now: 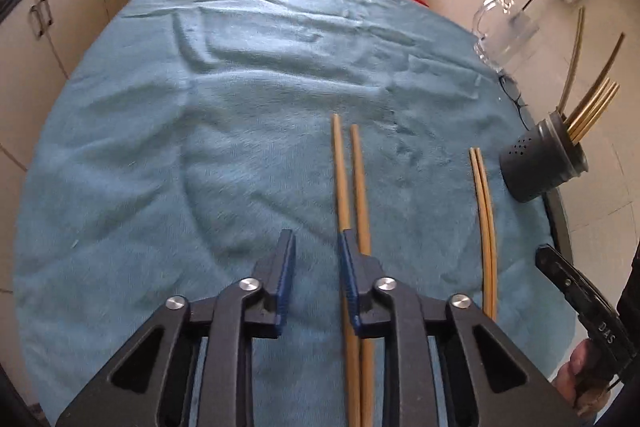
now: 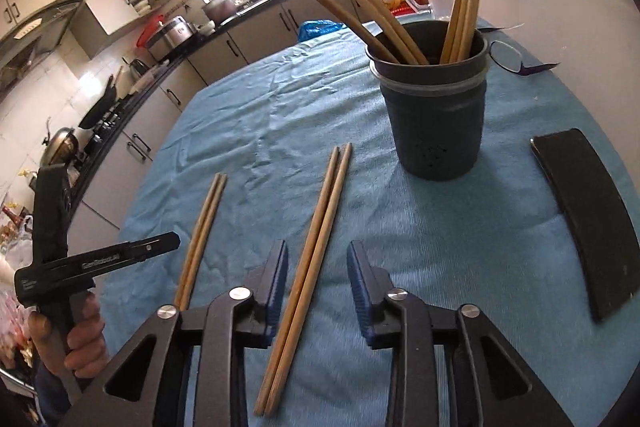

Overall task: Organize utensils
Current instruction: 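Move both open tools back over the remaining chopsticks on the cloth, then close the left tool on a wooden chopstick while the right tool grasps another, then lift the left tool's chopstick upright toward the black cup while the right tool carries its own, then lower the left tool's chopstick into the black cup and open while the right tool does likewise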

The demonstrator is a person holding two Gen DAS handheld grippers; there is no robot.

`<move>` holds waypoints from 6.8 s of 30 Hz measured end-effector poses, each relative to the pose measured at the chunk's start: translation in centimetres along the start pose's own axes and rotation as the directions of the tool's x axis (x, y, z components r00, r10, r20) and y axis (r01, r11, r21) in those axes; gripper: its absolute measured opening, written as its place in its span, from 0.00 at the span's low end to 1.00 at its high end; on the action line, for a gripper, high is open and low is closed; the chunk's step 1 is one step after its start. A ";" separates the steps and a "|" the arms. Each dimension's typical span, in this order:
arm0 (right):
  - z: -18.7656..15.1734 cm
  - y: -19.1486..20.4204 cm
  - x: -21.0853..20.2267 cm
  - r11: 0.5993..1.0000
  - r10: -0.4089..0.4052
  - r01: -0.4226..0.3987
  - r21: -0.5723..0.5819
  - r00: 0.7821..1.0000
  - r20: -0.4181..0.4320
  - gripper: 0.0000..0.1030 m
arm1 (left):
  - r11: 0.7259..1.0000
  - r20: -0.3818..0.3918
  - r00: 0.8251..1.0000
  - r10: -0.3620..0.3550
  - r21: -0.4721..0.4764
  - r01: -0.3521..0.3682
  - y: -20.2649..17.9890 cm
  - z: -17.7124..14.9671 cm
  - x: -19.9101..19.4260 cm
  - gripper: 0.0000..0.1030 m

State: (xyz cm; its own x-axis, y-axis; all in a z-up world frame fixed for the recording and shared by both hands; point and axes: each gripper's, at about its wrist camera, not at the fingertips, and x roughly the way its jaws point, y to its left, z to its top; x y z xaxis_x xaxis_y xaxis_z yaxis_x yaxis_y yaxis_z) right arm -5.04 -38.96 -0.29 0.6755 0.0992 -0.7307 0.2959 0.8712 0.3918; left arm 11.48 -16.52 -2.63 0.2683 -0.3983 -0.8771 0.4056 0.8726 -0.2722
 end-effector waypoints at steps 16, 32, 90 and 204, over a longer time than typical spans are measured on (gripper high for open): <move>1.6 1.1 5.8 0.994 -0.099 0.094 -0.046 0.989 -0.110 0.21 | 0.993 0.028 0.998 0.055 0.106 -0.058 -1.1 -0.1 0.4 0.13; 2.0 1.2 6.0 0.978 -0.193 0.183 -0.103 0.977 -0.096 0.13 | 0.988 0.016 0.998 0.057 0.142 -0.059 -2.4 0.5 1.3 0.14; 1.2 2.1 -12.5 0.992 0.124 -0.098 -0.083 0.899 0.420 0.07 | 0.984 0.455 0.888 -0.066 0.177 -0.017 -8.0 -4.6 -17.9 0.06; 13.2 -8.5 -12.8 0.972 -0.161 0.008 0.235 0.752 0.640 0.08 | 0.962 0.380 0.897 -0.226 0.234 0.143 -23.2 9.6 -13.8 0.06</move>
State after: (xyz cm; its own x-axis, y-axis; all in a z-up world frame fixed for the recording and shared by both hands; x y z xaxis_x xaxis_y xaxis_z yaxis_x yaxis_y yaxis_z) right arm -7.32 -53.97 13.11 0.8920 -0.3734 -0.2546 0.4520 0.7345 0.5062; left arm 6.74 -33.93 19.58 0.4808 -0.6620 -0.5750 0.6330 0.7158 -0.2948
